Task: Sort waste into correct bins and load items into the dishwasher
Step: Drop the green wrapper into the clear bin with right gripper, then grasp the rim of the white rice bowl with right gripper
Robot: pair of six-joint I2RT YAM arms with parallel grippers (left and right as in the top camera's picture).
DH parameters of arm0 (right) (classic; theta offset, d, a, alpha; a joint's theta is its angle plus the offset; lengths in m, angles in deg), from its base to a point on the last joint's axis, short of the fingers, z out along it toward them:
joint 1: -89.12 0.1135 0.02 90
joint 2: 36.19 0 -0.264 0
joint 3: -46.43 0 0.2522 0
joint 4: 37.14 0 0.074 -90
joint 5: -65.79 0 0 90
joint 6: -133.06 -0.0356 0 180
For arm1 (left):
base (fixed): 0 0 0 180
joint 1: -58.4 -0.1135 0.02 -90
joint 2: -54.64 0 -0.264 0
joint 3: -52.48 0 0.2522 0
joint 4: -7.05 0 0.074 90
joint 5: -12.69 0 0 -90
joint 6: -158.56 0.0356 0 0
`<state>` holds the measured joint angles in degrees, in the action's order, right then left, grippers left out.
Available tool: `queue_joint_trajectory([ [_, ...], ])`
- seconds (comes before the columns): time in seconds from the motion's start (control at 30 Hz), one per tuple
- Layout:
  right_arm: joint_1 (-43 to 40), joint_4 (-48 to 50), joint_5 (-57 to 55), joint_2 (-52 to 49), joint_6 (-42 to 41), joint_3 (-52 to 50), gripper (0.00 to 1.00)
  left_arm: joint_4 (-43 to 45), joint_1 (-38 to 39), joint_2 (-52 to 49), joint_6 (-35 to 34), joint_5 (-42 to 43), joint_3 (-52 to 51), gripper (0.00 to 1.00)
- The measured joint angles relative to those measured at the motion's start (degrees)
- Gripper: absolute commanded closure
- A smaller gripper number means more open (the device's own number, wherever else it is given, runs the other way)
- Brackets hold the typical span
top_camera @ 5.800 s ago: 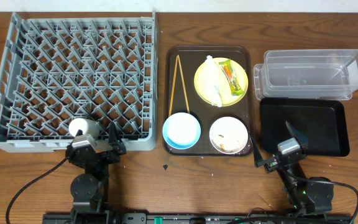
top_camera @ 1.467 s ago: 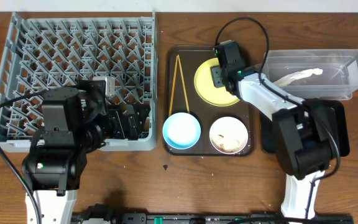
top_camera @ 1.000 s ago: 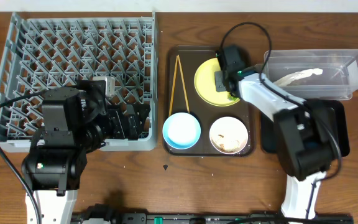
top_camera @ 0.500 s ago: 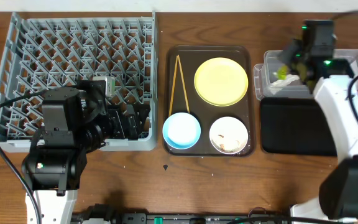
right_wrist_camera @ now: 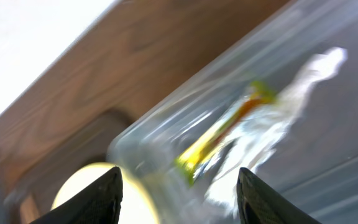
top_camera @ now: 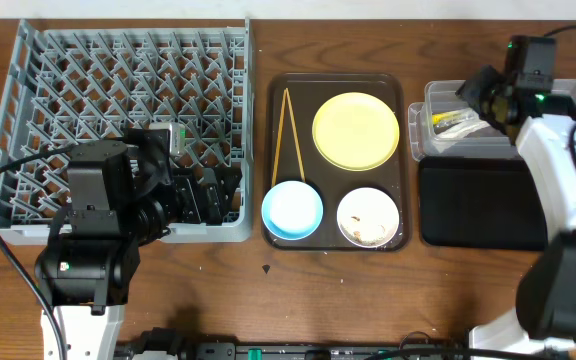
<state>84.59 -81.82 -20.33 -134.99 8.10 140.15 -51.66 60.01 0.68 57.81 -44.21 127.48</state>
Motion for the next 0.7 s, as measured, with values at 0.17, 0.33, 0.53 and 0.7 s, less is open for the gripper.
queue_joint_trajectory([
  [0.17, 4.20, -5.75, 11.52, 10.36, 7.61, 0.02, 0.47, 0.02, 0.00, 0.00, 0.00, 0.02, 0.00, 0.05],
  [0.33, 15.41, -16.04, 19.12, 15.23, 15.26, 0.22, 0.50, 0.00, 0.00, 0.00, 0.00, 0.00, 0.00, 0.05],
  [0.53, 30.05, -25.24, 17.75, 10.71, 19.17, 0.15, 0.55, -1.22, 0.00, 0.00, -0.04, 0.35, 0.02, 0.05],
  [0.7, 38.80, -25.29, 13.46, 2.75, 19.61, 0.13, 0.57, -2.60, 0.00, 0.00, -0.20, 1.31, 0.02, 0.05],
])
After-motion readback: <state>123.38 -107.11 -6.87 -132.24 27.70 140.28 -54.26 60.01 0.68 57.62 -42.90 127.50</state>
